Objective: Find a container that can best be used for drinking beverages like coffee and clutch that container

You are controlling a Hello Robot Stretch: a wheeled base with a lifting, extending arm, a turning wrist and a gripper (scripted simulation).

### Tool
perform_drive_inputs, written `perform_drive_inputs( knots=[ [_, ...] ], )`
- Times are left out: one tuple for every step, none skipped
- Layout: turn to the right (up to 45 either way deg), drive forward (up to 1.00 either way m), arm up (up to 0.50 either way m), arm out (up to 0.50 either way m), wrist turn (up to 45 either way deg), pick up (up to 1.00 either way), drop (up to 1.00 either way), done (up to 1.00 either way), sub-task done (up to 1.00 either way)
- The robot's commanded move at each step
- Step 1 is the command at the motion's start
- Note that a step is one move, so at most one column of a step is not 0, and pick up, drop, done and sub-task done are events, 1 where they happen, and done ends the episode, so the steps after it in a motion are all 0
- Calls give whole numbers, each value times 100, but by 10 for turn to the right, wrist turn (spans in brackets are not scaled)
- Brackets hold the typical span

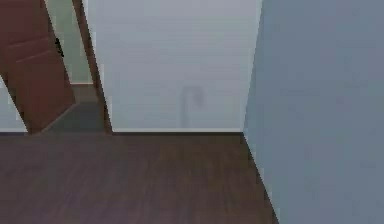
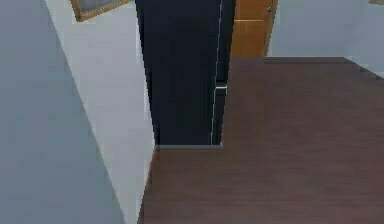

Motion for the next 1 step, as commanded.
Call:
perform_drive_inputs(
  knots=[
    [-450,0,0,0,0,0,0,0,0]
  ],
)
